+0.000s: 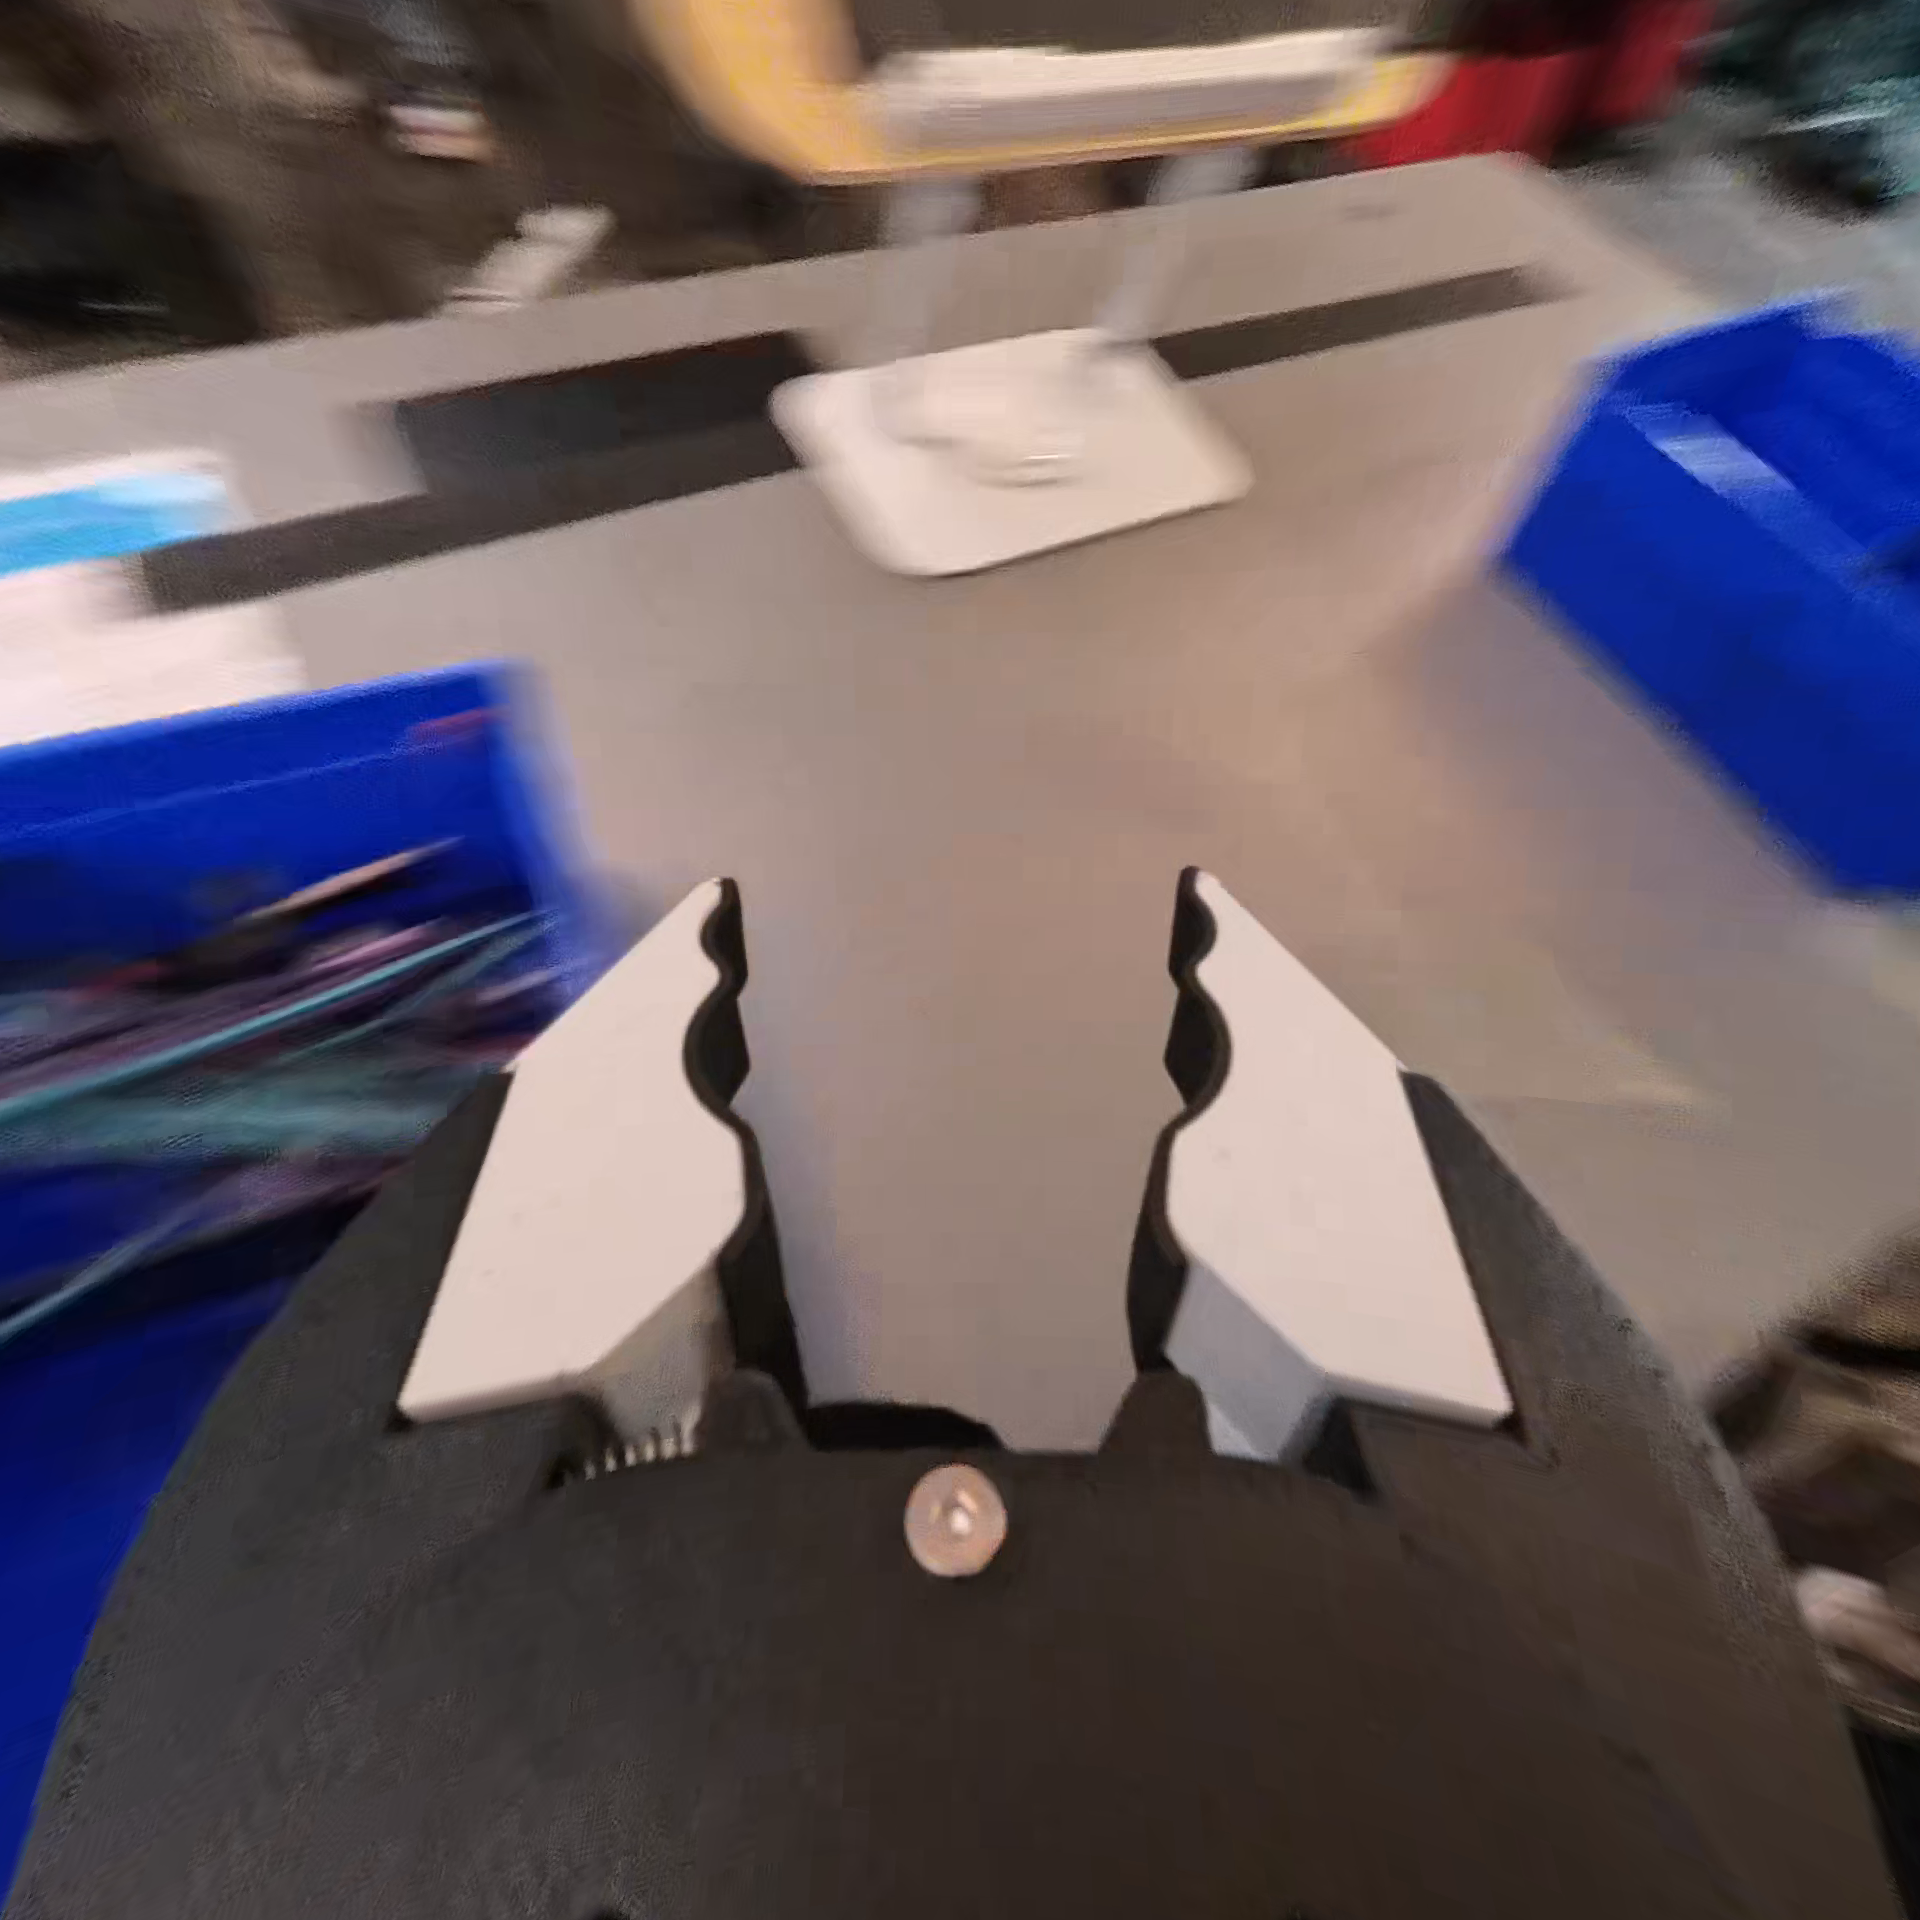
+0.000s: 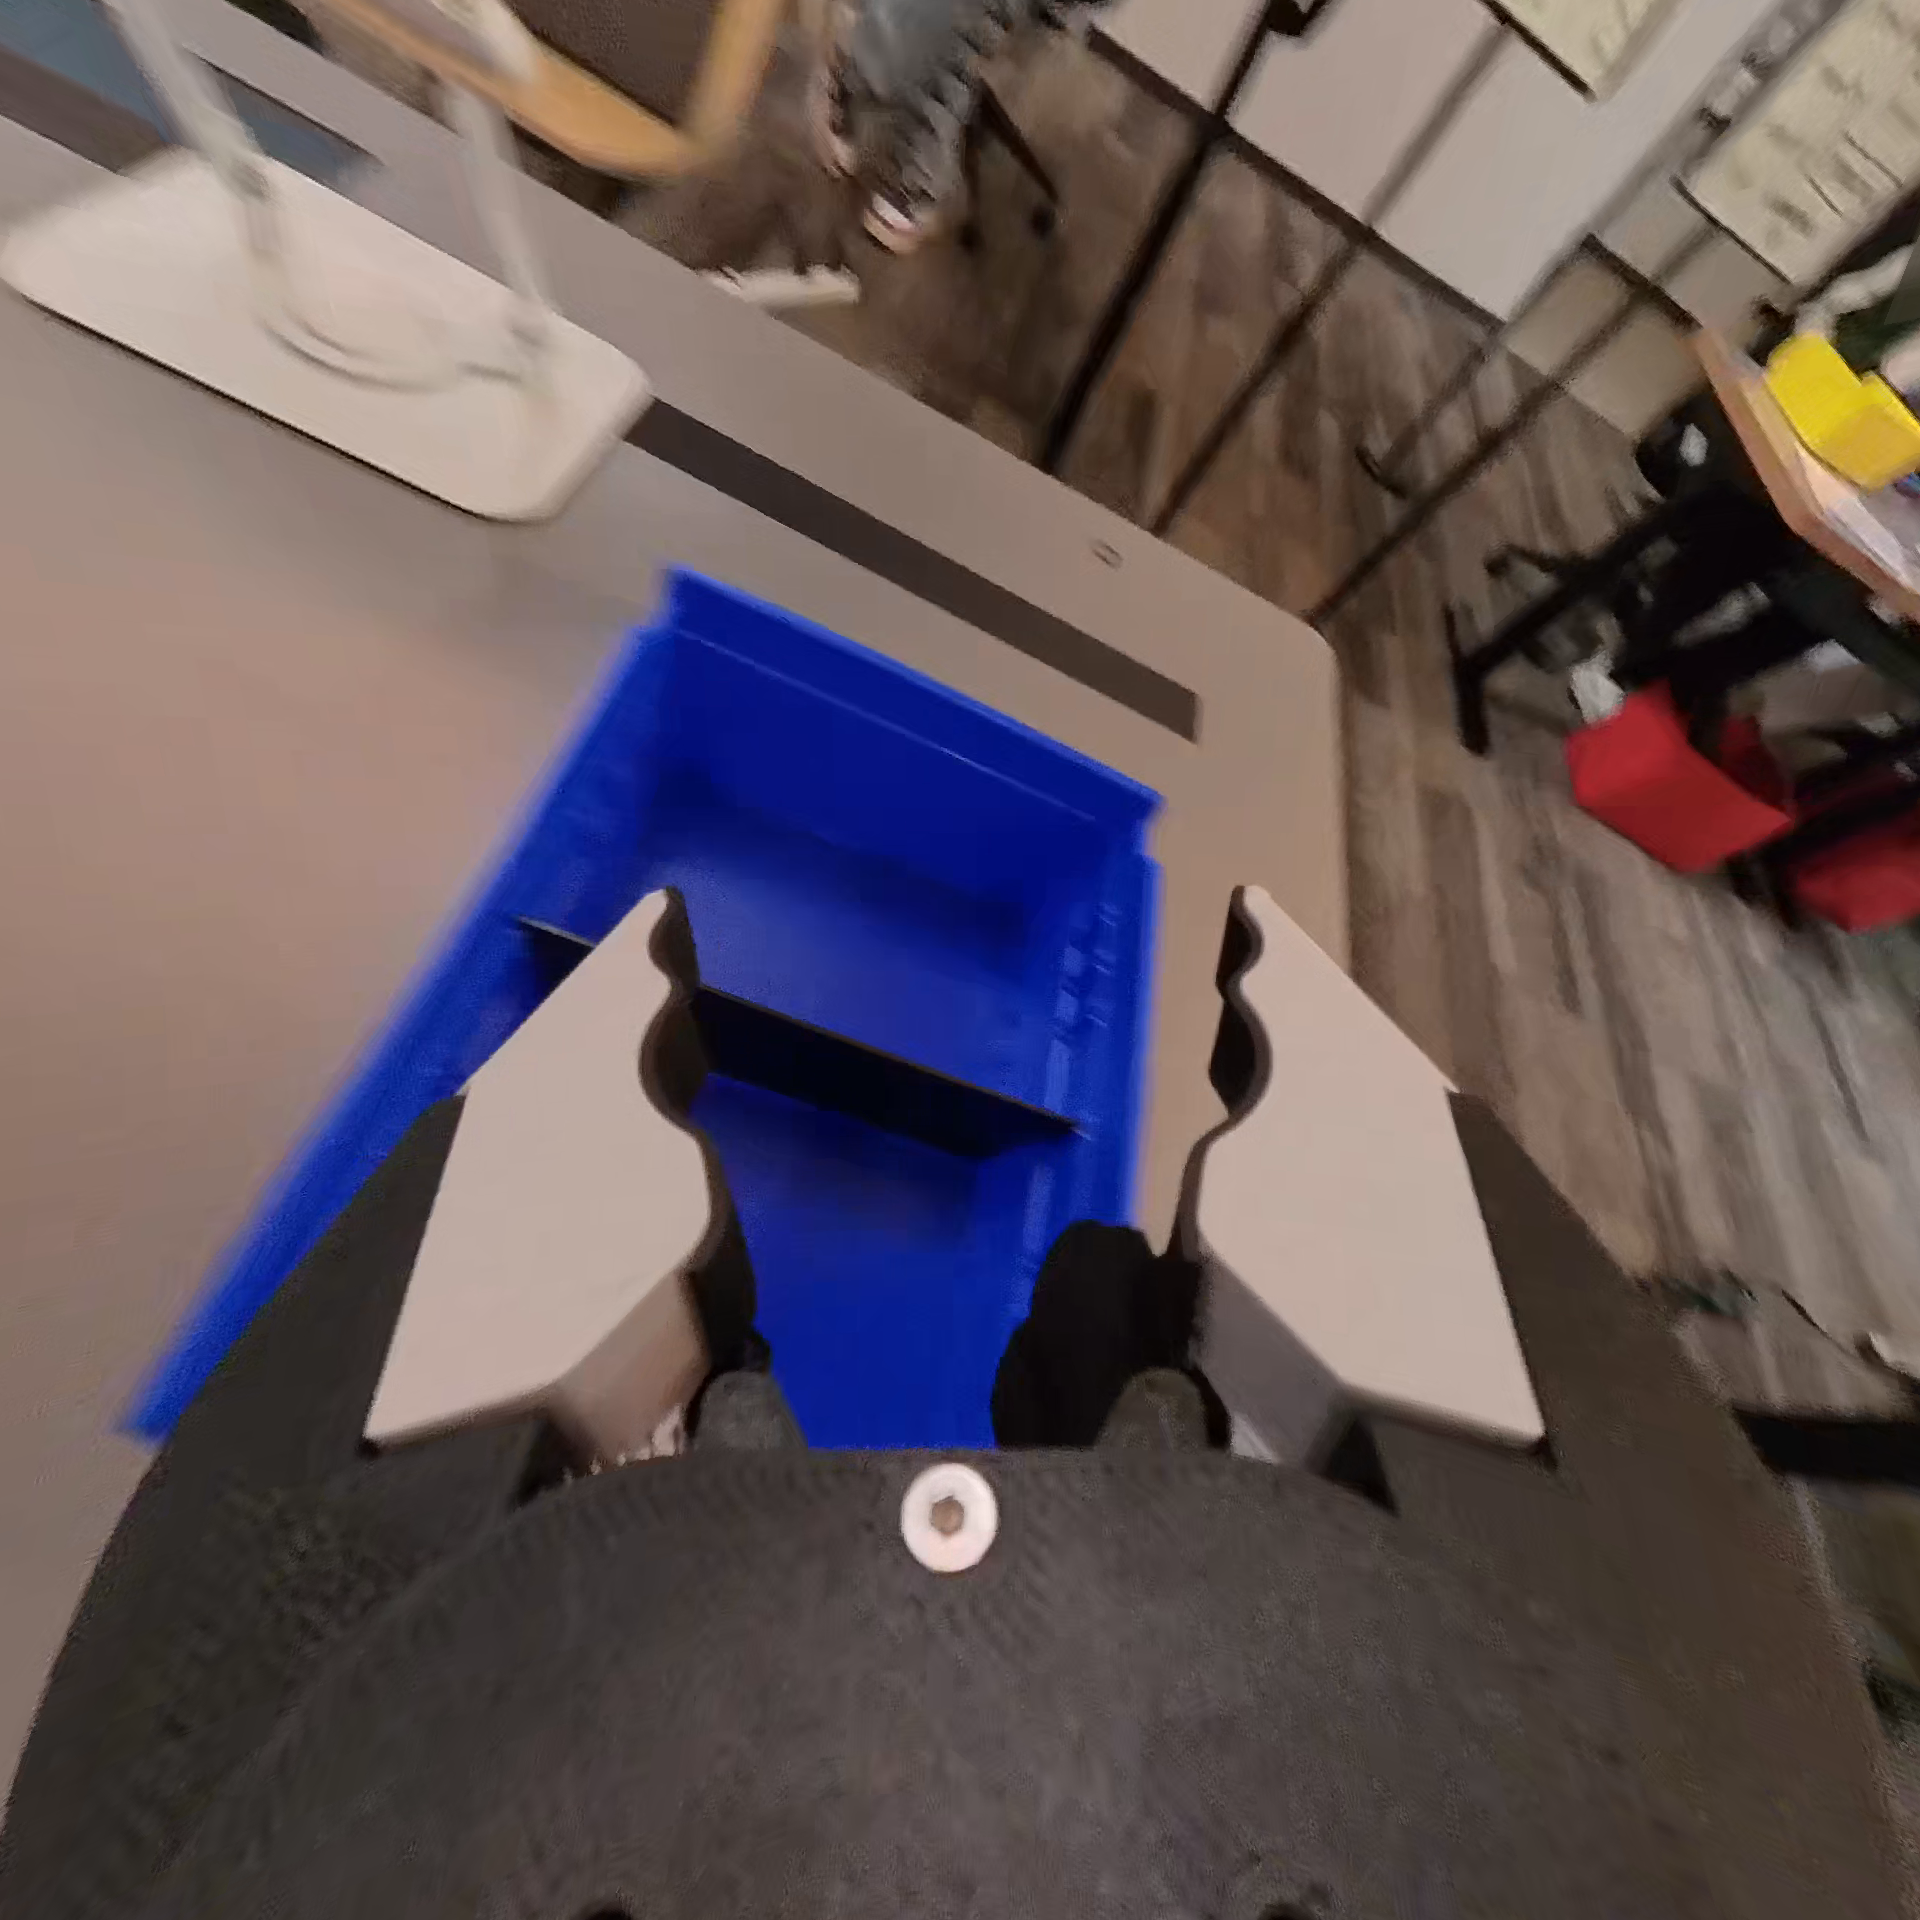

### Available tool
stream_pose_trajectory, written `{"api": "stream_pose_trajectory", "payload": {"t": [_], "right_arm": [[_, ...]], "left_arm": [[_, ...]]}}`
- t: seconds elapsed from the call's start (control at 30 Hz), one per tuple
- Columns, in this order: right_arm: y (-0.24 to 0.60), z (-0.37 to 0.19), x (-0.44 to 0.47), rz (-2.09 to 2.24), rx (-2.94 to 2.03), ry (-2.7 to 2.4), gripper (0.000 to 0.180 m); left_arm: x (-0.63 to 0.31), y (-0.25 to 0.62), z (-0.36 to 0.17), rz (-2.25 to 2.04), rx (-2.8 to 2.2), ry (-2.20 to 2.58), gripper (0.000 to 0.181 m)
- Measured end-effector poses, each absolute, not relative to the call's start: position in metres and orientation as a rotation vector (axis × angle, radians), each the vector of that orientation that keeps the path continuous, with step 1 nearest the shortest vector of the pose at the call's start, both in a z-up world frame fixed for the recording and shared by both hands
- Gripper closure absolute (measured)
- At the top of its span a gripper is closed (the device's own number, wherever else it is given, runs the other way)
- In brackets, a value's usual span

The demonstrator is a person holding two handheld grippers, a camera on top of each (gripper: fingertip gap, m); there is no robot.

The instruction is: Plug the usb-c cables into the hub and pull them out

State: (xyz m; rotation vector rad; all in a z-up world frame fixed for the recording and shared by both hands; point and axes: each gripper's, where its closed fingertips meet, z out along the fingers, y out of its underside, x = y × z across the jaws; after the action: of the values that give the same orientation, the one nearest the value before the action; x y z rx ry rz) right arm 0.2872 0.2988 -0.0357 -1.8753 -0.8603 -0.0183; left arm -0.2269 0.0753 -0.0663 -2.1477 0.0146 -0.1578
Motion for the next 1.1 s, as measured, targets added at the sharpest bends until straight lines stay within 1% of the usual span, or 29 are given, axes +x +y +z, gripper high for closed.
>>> {"api": "stream_pose_trajectory", "payload": {"t": [0.07,0.13,0.23,0.33,0.37,0.47,0.5,0.6,0.93,0.97,1.0,1.03,1.07,1.1], "right_arm": [[0.274,-0.037,0.239,0.097,-1.839,-0.963,0.087],[0.252,-0.042,0.195,0.179,-1.822,-1.047,0.086],[0.217,-0.053,0.129,0.304,-1.782,-1.167,0.087],[0.183,-0.068,0.072,0.425,-1.766,-1.271,0.088],[0.174,-0.074,0.057,0.452,-1.767,-1.297,0.088],[0.154,-0.092,0.021,0.488,-1.764,-1.378,0.089],[0.15,-0.097,0.011,0.511,-1.759,-1.388,0.091],[0.145,-0.12,-0.017,0.612,-1.785,-1.409,0.094],[0.16,-0.205,-0.071,0.735,-1.874,-1.448,0.093],[0.162,-0.212,-0.071,0.716,-1.875,-1.46,0.093],[0.163,-0.218,-0.072,0.703,-1.873,-1.467,0.092],[0.164,-0.222,-0.072,0.702,-1.869,-1.465,0.092],[0.165,-0.226,-0.071,0.706,-1.87,-1.458,0.092],[0.165,-0.23,-0.07,0.715,-1.876,-1.452,0.092]], "left_arm": [[-0.321,0.033,-0.066,0.085,-2.174,-0.141,0.104],[-0.392,-0.009,-0.077,0.217,-2.222,-0.297,0.105],[-0.454,-0.05,-0.111,0.296,-2.302,-0.441,0.106],[-0.482,-0.069,-0.159,0.276,-2.407,-0.534,0.114],[-0.485,-0.071,-0.172,0.244,-2.424,-0.555,0.119],[-0.478,-0.068,-0.196,0.096,-2.421,-0.554,0.164],[-0.48,-0.068,-0.196,0.121,-2.414,-0.535,0.172],[-0.477,-0.068,-0.195,0.054,-2.399,-0.54,0.178],[-0.492,-0.095,-0.195,0.08,-2.37,-0.589,0.178],[-0.491,-0.098,-0.194,0.055,-2.374,-0.59,0.173],[-0.492,-0.1,-0.191,0.037,-2.364,-0.605,0.146],[-0.495,-0.103,-0.183,0.047,-2.344,-0.617,0.125],[-0.499,-0.104,-0.17,0.081,-2.321,-0.595,0.119],[-0.5,-0.102,-0.155,0.128,-2.309,-0.536,0.119]]}}
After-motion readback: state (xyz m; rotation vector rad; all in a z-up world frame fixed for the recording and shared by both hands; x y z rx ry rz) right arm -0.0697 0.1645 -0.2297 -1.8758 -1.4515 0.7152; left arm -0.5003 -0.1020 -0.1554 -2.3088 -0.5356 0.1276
